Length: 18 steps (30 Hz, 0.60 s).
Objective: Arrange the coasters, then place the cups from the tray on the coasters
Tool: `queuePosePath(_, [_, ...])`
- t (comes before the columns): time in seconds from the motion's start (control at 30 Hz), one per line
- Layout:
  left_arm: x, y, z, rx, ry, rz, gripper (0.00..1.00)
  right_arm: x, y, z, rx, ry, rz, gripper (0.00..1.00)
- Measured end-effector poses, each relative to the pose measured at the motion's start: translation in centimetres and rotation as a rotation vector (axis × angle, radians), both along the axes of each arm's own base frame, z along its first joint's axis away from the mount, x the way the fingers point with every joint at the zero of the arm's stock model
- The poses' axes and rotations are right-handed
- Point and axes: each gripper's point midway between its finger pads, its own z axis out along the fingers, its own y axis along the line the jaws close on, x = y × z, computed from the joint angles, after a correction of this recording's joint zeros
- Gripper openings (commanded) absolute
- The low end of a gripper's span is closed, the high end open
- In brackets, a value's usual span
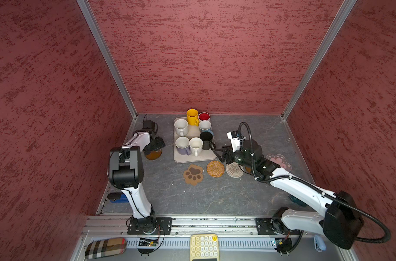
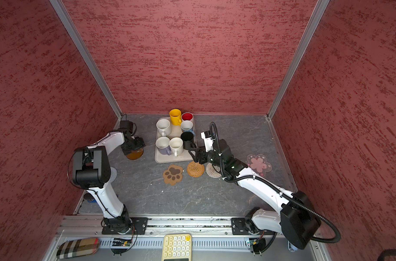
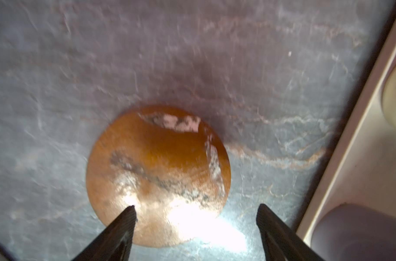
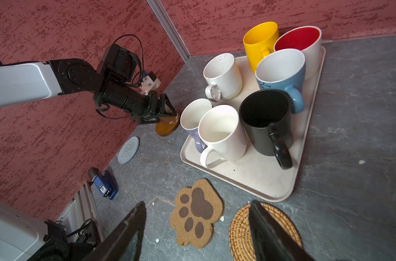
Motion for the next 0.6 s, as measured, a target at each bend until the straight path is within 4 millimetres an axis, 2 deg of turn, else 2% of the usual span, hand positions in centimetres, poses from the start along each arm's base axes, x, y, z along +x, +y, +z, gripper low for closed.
queuePosePath(0.27, [1.9, 1.6, -1.7, 0.006, 0.035, -0.001, 0.85, 1.0, 0.5, -1.7, -0.049, 0.023, -0.009, 0.73])
queuePosePath(0.5, [4.3, 2.6, -1.1, 0.014, 0.018, -0.007, 0.84, 3.0, 2.1, -1.3, -0.065, 0.015, -0.001, 0.73])
queuePosePath(0.6, [4.9, 3.1, -0.6, 0.02, 0.013, -0.009, 0.84, 3.8, 2.7, -1.9, -0.075, 0.025, 0.004, 0.73])
